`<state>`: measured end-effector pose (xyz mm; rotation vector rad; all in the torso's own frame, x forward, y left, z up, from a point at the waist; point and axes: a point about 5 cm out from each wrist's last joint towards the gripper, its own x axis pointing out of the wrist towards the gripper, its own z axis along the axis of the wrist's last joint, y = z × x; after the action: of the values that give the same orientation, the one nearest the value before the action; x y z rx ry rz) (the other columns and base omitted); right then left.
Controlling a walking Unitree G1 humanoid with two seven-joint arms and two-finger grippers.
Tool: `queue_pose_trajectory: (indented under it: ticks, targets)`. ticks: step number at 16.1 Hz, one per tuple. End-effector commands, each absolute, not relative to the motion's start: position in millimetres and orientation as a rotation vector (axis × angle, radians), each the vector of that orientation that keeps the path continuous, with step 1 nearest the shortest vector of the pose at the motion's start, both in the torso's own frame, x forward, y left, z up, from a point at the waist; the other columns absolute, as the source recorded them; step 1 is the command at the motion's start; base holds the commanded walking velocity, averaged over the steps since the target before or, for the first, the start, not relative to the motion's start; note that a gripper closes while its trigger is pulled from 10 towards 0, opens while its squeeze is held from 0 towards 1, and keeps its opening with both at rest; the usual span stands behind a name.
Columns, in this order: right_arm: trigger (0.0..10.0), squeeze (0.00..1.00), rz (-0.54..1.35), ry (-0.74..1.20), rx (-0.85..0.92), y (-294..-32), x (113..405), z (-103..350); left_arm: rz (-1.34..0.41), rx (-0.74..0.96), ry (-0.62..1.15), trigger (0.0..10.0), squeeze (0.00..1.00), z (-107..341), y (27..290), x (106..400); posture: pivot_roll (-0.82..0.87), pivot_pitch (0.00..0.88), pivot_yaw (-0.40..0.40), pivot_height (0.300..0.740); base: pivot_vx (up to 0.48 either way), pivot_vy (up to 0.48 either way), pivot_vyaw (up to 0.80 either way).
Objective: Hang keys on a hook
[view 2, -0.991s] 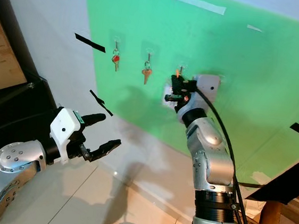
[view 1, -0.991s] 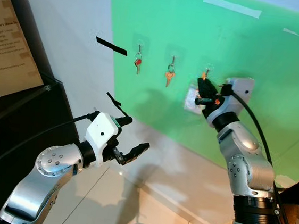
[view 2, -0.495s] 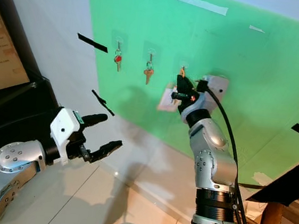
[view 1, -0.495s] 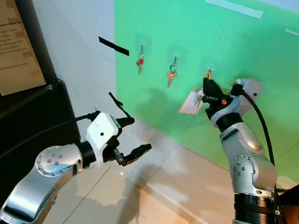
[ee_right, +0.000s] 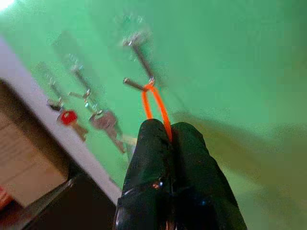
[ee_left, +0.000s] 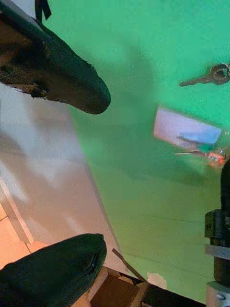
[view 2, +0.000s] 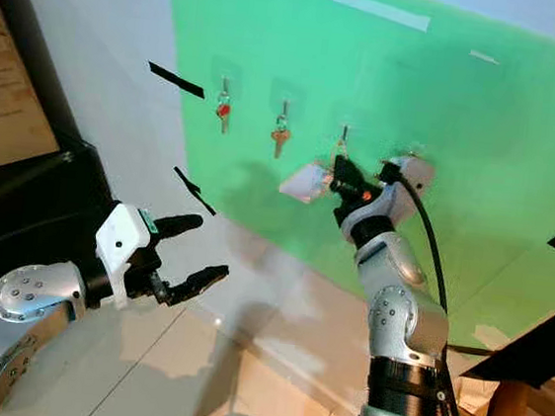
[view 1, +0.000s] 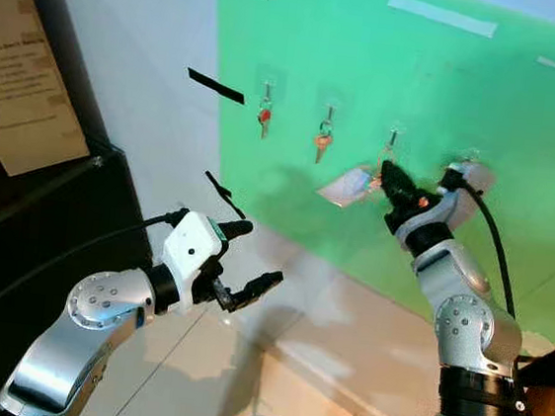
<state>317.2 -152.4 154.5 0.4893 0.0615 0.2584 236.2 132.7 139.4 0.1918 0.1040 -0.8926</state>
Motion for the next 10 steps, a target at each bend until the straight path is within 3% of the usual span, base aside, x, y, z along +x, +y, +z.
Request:
queue_pose_trajectory:
  ticks: [1, 7, 8, 9, 10]
  targets:
    - [10.0, 0.00, 0.239, 0.139, 0.477, -155, 313, 140, -0.905, 0.193, 0.100, 10.0, 0.30, 140, 132, 234, 0.11, 0.000, -0.003, 0.740, 0.000, 0.000, 0.00]
    - [10.0, 0.00, 0.239, 0.153, 0.452, -155, 315, 137, -0.909, 0.111, 0.030, 10.0, 0.30, 153, 127, 238, 0.11, 0.000, -0.002, 0.740, 0.000, 0.000, 0.00]
    - [10.0, 0.07, 0.239, 0.154, 0.444, -155, 315, 136, -0.917, 0.095, 0.018, 10.0, 0.30, 155, 126, 238, 0.11, 0.000, -0.002, 0.740, 0.000, 0.000, 0.00]
    - [10.0, 1.00, 0.231, 0.165, 0.430, -156, 314, 134, -0.927, 0.081, 0.010, 10.0, 0.30, 156, 125, 237, 0.11, 0.000, -0.002, 0.740, 0.000, 0.000, 0.00]
    - [10.0, 1.00, 0.253, 0.168, 0.470, -155, 311, 131, -0.938, 0.073, 0.005, 10.0, 0.30, 157, 123, 236, 0.11, 0.000, -0.002, 0.740, 0.000, 0.000, 0.00]
